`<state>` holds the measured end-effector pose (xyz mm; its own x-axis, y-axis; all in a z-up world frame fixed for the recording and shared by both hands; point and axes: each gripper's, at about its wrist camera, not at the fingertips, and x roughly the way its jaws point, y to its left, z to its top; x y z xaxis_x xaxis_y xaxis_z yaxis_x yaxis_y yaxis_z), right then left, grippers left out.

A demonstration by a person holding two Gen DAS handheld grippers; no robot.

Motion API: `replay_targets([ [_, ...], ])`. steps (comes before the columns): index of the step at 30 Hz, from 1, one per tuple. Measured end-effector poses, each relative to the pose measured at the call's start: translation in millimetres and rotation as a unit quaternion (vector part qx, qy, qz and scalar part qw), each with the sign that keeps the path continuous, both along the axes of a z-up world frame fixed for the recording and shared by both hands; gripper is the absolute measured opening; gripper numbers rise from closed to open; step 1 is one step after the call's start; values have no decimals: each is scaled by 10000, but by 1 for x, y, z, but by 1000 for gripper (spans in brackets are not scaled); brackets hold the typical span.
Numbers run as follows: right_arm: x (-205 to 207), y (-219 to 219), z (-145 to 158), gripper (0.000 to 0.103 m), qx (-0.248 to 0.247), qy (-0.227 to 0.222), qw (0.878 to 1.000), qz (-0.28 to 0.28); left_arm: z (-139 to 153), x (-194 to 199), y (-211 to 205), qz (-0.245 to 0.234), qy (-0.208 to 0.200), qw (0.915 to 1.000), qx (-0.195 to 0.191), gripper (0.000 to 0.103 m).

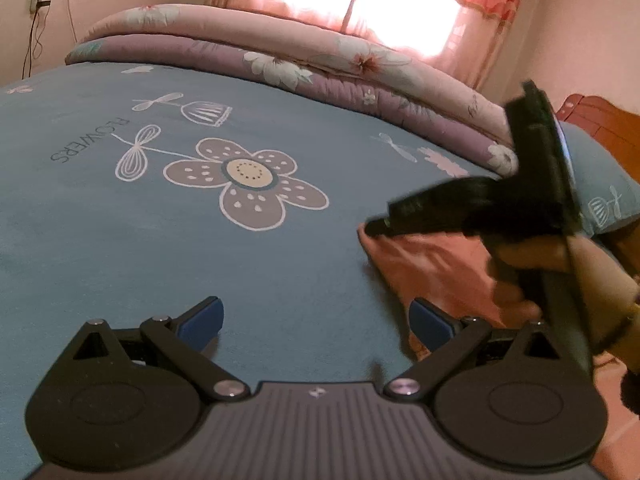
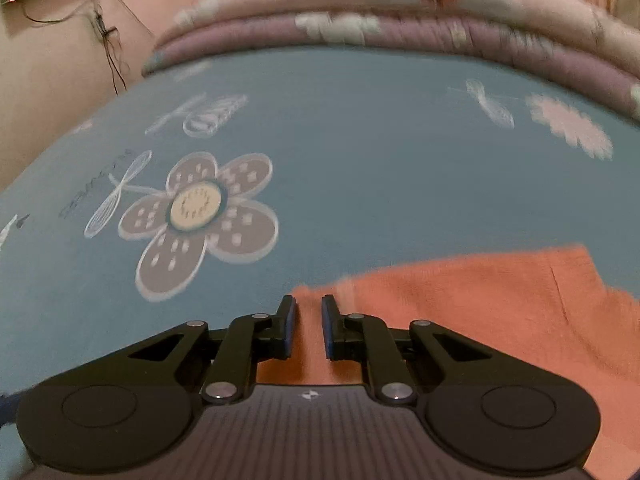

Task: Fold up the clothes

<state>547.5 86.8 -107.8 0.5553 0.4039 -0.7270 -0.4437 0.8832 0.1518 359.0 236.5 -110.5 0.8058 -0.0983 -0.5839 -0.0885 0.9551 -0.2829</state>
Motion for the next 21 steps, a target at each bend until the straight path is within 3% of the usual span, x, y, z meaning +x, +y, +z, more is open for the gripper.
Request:
replay_targets([
  [4,1,-4,13,17,81,167,9997,-131,-2,0,4,103,56,9999,-21,99],
  [10,-60,-36,39,17,143,185,9995,234,-3,-2,14,380,132,9992,-16,99],
  [16,-81,-26,10,18,157,473,9976,485,-4,-1,14,427,198,9989,46,99],
  [19,-83,-14,5,37,155,384,9974,587,-5,0,13,395,224,9989,71,99],
  [21,-86,-21,16,35,311,451,9963,663,-5,0,13,392,226,9989,73,99],
])
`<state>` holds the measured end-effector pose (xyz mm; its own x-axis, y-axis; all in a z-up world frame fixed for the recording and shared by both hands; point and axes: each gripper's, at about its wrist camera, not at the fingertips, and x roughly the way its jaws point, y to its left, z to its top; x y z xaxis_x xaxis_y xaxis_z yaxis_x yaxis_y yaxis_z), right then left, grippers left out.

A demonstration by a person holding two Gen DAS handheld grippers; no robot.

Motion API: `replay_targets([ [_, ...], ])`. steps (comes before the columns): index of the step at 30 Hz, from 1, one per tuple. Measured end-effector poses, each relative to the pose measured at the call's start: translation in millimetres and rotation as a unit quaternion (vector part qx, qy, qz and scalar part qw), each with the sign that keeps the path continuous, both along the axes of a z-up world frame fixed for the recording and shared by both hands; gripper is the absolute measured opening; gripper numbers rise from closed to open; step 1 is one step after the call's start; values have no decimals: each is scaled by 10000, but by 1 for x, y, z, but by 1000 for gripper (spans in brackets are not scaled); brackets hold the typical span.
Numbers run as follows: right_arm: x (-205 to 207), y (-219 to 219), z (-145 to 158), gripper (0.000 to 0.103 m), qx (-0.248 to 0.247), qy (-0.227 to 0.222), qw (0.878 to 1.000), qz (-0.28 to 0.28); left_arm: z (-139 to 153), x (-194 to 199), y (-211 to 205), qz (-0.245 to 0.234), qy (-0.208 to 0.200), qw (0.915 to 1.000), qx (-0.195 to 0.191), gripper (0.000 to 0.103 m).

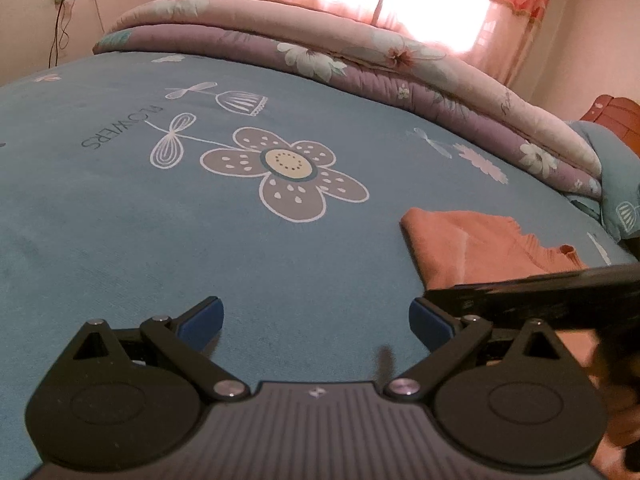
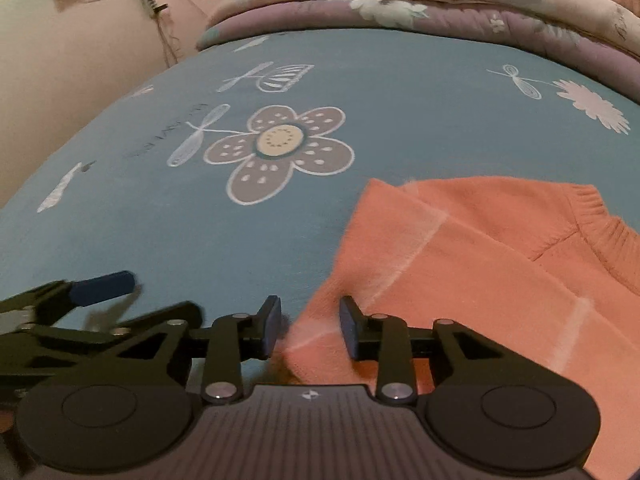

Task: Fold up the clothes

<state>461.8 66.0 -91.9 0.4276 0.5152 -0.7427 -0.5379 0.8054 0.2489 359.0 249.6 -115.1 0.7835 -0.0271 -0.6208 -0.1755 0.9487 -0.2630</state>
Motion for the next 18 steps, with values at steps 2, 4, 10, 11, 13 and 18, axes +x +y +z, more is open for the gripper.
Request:
replay_targets([
  [2,-5,-13,7,33,247,46,9997,-73,0,0,0,-3,2,10000,2,99],
  [4,-11,-26,11,25,447,63,9988,-208,0,1,0,-6,4,10000,4,99],
  [10,-27,-30,-7,16,547,126,9983,-164,-2,1,2,41,41,10000,-3,99],
  [11,-27,-30,-2,16,522,108,9985,-95,-3,2,3,60,56,10000,-13,99],
  [13,-25,-28,11,15,515,-98,9986,-32,-3,2,4,86,64,9999,-25,99],
  [18,8,-9,9,15,196,-392,9983,-385,-3,3,4,67,70,10000,-15,99],
])
